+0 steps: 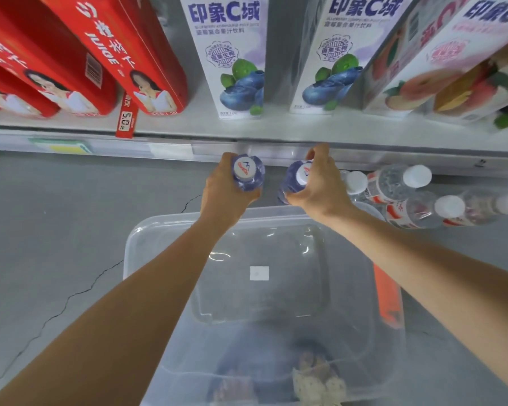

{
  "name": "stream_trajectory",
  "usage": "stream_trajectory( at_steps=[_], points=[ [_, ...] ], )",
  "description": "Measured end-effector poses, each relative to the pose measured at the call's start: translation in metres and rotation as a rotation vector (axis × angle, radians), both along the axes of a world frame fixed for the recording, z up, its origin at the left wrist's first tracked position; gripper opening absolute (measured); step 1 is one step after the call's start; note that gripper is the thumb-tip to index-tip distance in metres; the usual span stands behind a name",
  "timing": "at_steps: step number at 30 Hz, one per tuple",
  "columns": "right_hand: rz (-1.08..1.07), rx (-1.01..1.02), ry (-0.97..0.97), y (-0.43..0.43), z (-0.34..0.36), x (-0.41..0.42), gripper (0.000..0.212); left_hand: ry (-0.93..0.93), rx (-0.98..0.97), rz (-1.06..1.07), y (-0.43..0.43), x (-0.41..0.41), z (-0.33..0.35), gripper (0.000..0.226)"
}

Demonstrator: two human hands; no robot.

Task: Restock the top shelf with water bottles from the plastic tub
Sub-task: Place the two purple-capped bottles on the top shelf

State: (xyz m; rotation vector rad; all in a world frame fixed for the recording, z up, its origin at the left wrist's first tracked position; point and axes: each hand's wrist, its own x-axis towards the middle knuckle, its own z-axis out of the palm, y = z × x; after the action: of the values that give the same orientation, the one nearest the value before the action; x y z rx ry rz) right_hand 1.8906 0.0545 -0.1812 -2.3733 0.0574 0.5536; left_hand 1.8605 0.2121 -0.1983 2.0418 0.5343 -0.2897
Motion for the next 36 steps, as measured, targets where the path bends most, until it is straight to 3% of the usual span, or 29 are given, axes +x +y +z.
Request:
stream_trajectory(
  at_steps=[5,12,16,20,24,27,30,32,34,36],
  points=[
    [0.036,0.030,-0.087,0.000,0.023,0.003,0.052,-0.062,-0.082,0.162,0.016,-0.007,0.035,0.050],
    [0.035,0.263,-0.114,0.004,0.111,0.006,0.062,-0.243,-0.142,0.319,0.052,-0.010,0.122,0.059],
    [-0.101,0.445,-0.084,0.007,0.176,0.005,0.062,-0.346,-0.156,0.363,0.072,-0.012,0.194,0.042],
    [-0.216,0.634,-0.026,0.013,0.257,0.006,0.050,-0.388,-0.210,0.337,0.084,-0.014,0.275,0.033],
    [-0.243,0.791,0.089,0.026,0.337,0.005,0.064,-0.420,-0.283,0.298,0.079,-0.021,0.356,0.023],
    [-0.225,0.982,0.167,0.036,0.396,-0.001,0.038,-0.450,-0.351,0.277,0.065,-0.028,0.418,0.019],
    [-0.337,1.104,0.232,0.047,0.461,-0.007,0.026,-0.472,-0.469,0.247,0.052,-0.032,0.484,0.016],
    [-0.380,1.148,0.184,0.052,0.507,-0.007,0.015,-0.493,-0.508,0.222,0.045,-0.034,0.532,0.018],
    [-0.399,1.152,0.100,0.053,0.553,-0.008,0.008,-0.510,-0.521,0.193,0.042,-0.034,0.580,0.023],
    [-0.405,1.117,0.024,0.049,0.592,-0.006,0.019,-0.503,-0.563,0.187,0.039,-0.033,0.627,0.016]
  ],
)
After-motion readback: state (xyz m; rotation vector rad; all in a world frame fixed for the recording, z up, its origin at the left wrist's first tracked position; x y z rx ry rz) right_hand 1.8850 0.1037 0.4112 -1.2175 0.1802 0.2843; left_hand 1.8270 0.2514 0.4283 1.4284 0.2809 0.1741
